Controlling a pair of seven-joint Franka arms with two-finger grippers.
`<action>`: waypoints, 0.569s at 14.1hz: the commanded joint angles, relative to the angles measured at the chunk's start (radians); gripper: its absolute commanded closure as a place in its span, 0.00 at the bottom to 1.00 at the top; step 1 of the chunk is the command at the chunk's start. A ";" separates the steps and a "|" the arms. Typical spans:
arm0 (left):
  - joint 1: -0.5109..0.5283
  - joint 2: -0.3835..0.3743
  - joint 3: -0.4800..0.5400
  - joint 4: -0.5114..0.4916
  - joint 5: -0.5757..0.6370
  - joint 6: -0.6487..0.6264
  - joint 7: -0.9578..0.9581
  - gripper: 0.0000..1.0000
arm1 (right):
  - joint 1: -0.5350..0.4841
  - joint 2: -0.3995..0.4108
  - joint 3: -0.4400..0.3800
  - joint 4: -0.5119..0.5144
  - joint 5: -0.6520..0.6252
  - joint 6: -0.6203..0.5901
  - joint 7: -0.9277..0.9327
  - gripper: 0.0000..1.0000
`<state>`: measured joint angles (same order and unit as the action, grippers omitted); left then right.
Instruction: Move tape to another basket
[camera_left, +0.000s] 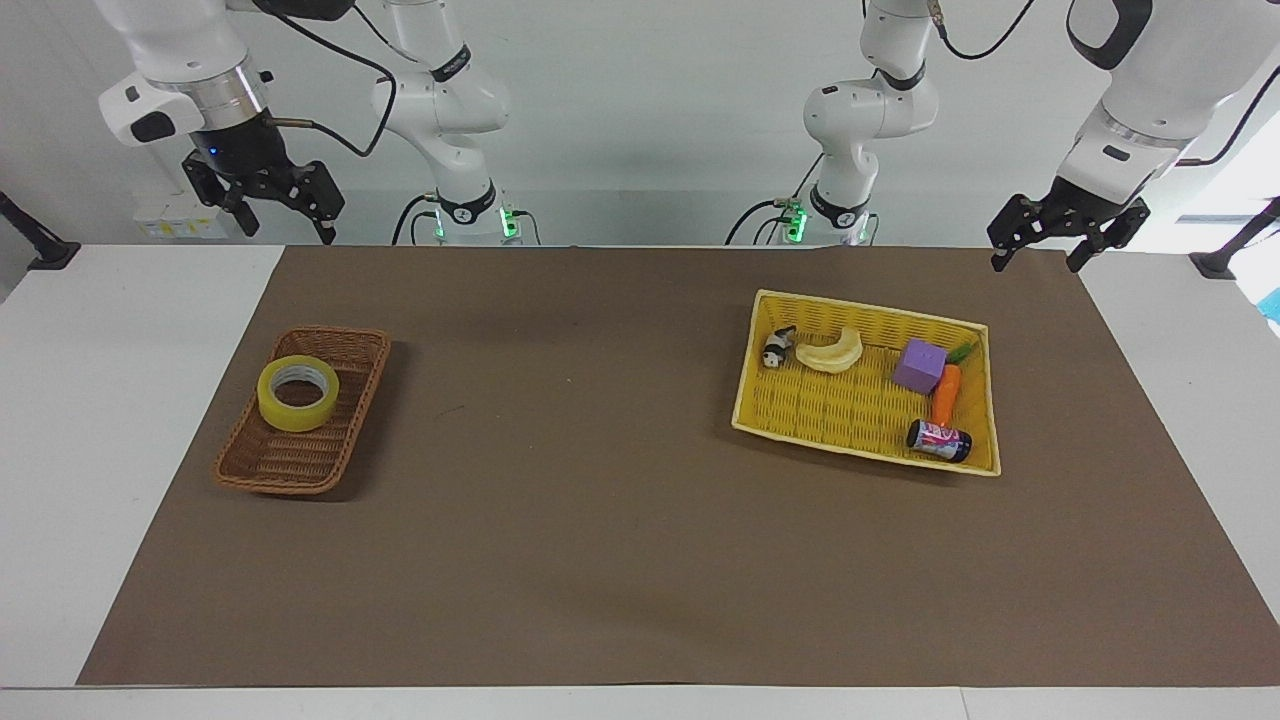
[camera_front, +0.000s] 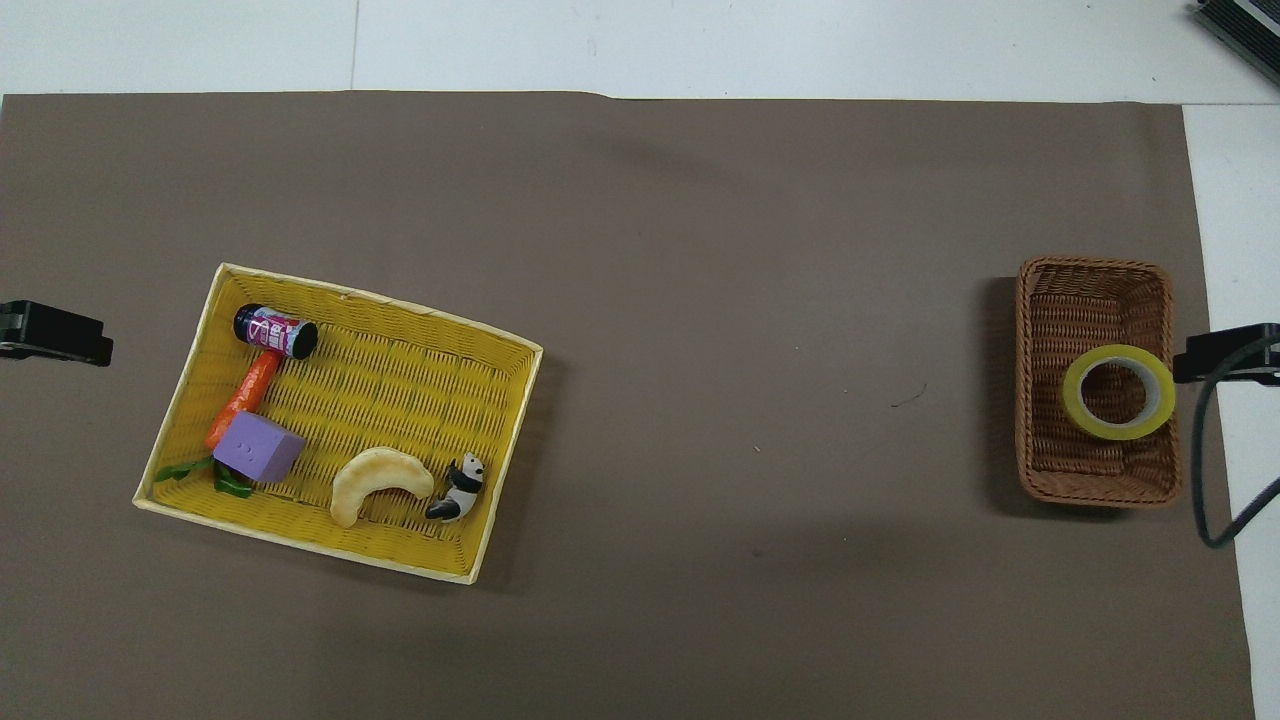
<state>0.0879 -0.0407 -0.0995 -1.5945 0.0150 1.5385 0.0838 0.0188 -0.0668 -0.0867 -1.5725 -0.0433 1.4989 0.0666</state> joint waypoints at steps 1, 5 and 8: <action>0.007 -0.001 -0.003 0.014 -0.003 -0.011 -0.007 0.00 | -0.010 0.001 0.007 0.008 0.014 -0.028 0.019 0.00; 0.007 -0.001 -0.003 0.014 -0.003 -0.011 -0.007 0.00 | -0.008 -0.007 0.007 -0.006 0.000 -0.017 0.001 0.00; 0.007 -0.001 -0.003 0.014 -0.003 -0.011 -0.007 0.00 | -0.011 -0.008 0.005 -0.023 -0.018 0.024 -0.001 0.00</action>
<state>0.0879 -0.0407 -0.0995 -1.5945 0.0150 1.5385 0.0836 0.0182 -0.0645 -0.0877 -1.5751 -0.0450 1.5000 0.0701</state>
